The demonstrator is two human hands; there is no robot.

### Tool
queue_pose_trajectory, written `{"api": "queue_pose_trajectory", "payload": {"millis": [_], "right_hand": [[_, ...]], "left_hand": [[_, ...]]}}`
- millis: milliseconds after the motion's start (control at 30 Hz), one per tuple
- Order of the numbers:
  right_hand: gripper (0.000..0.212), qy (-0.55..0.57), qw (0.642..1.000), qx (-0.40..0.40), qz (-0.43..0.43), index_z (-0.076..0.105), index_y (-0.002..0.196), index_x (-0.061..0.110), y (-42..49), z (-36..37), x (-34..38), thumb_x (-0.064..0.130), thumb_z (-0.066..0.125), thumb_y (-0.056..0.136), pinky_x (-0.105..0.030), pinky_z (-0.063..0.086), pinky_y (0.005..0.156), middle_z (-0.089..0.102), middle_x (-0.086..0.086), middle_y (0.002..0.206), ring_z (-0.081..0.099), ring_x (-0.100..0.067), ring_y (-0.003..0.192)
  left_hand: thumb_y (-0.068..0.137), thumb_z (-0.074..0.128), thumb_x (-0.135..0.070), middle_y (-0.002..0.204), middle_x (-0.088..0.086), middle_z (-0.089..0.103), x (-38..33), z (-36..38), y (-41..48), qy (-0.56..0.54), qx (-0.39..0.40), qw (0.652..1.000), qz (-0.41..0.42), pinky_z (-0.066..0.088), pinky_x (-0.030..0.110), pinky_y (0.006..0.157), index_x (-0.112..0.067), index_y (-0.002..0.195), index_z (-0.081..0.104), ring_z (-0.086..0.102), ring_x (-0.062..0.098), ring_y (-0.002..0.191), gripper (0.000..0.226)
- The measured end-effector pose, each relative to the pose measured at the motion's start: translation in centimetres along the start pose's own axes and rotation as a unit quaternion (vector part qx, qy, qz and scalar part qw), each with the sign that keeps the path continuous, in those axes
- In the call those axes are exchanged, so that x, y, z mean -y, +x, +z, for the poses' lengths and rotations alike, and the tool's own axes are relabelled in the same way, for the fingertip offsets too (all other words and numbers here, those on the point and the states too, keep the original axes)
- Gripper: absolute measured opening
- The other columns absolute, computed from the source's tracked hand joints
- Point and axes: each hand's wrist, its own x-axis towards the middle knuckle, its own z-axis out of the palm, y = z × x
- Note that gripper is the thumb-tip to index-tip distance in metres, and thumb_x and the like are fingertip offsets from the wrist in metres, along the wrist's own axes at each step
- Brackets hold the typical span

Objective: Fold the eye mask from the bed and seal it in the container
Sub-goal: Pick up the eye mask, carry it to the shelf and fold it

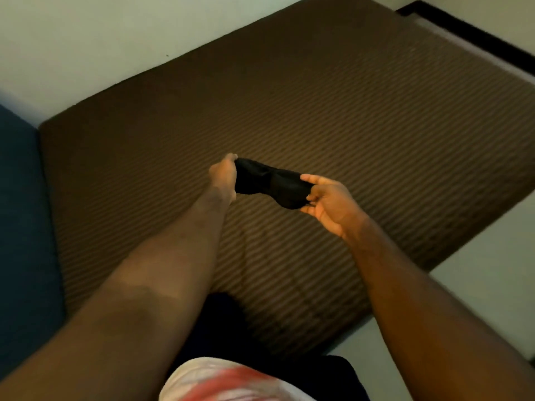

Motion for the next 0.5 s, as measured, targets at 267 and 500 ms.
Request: {"api": "queue_pose_trajectory", "payload": {"millis": [267, 500], "right_hand": [[0.041, -0.052, 0.998, -0.042, -0.007, 0.050, 0.135, -0.003, -4.9, -1.8, 0.3, -0.004, 0.055, 0.095, -0.043, 0.048, 0.104, 0.056, -0.020, 0.136, 0.058, -0.029, 0.122], [0.026, -0.079, 0.992, -0.092, -0.022, 0.061, 0.122, 0.004, -5.5, -1.2, -1.8, 0.003, 0.058, 0.096, -0.034, 0.058, 0.081, 0.063, -0.015, 0.124, 0.065, -0.022, 0.105]], "left_hand": [[0.091, 0.065, -0.029, 0.111, 0.006, 0.059, 1.1, -2.1, -5.3, 0.052, -0.062, 0.997, 0.016, 0.045, 0.033, 0.080, -0.005, 0.116, 0.059, 0.054, 0.021, 0.095, 0.035], [0.094, 0.061, -0.022, 0.103, -0.001, 0.063, 3.4, -3.8, -6.8, 0.052, -0.059, 0.992, 0.098, 0.046, 0.028, 0.080, -0.017, 0.091, 0.066, 0.059, 0.016, 0.099, 0.007]]}}
